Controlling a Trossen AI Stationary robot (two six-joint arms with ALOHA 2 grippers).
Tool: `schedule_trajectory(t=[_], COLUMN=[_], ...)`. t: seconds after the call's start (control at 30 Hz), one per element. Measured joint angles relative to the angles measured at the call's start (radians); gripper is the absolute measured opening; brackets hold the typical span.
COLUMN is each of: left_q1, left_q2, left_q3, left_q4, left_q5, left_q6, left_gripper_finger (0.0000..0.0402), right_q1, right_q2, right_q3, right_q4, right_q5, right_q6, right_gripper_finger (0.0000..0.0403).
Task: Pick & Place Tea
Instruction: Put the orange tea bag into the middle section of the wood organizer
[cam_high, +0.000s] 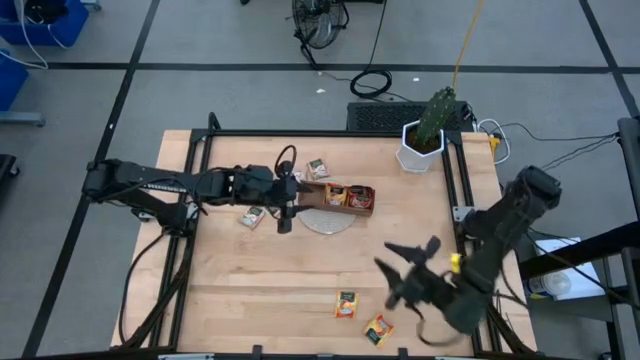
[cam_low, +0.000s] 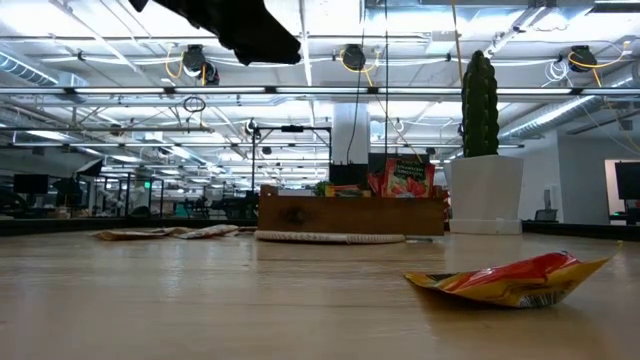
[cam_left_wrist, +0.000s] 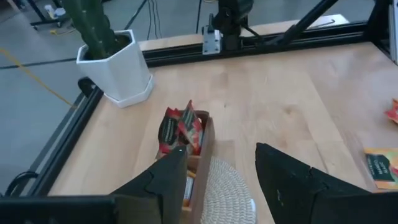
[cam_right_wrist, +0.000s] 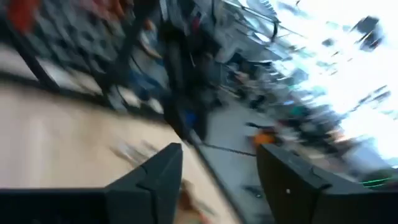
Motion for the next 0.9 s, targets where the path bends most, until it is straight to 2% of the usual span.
schedule_trajectory(t=[0.13, 0.2, 0.23, 0.33, 0.37, 0.47, 0.6, 0.67, 0.77, 0.9], left_q1=[0.000, -0.001, 0.000, -0.001, -0.001, -0.001, -0.001, -0.001, -0.001, 0.000], left_q2=[0.000, 0.000, 0.000, 0.000, 0.000, 0.000, 0.000, 0.000, 0.000, 0.001], left_q3=[-0.001, -0.001, -0.001, -0.001, -0.001, -0.001, -0.001, -0.001, -0.001, -0.001], left_q4=[-0.013, -0.014, -0.014, -0.017, -0.016, -0.019, -0.032, -0.041, -0.064, -0.099], left_q5=[0.001, 0.010, 0.022, 0.038, 0.039, 0.039, 0.040, 0.040, 0.041, 0.041], left_q6=[0.000, 0.000, 0.001, 0.021, 0.027, 0.047, 0.050, 0.057, 0.079, 0.108], left_gripper_finger=[0.0191, 0.0191, 0.0191, 0.0191, 0.0191, 0.0191, 0.0191, 0.0191, 0.0191, 0.0191], right_q1=[0.052, 0.070, 0.072, 0.031, 0.002, -0.094, -0.251, -0.290, -0.285, -0.204], right_q2=[0.051, 0.051, 0.043, 0.014, 0.015, 0.029, 0.029, 0.025, 0.024, -0.008], right_q3=[0.166, 0.188, 0.191, 0.192, 0.193, 0.188, 0.175, 0.122, -0.022, -0.227], right_q4=[0.001, -0.011, -0.023, -0.119, -0.144, -0.325, -0.731, -0.843, -0.735, -0.338], right_q5=[0.006, -0.080, -0.200, -0.708, -0.805, -0.922, -1.207, -1.308, -1.415, -1.405], right_q6=[0.078, 0.168, 0.239, 0.487, 0.546, 0.754, 1.251, 1.468, 1.660, 1.891], right_gripper_finger=[0.0195, 0.0183, 0.0176, 0.0155, 0.0150, 0.0139, 0.0143, 0.0153, 0.0174, 0.0210])
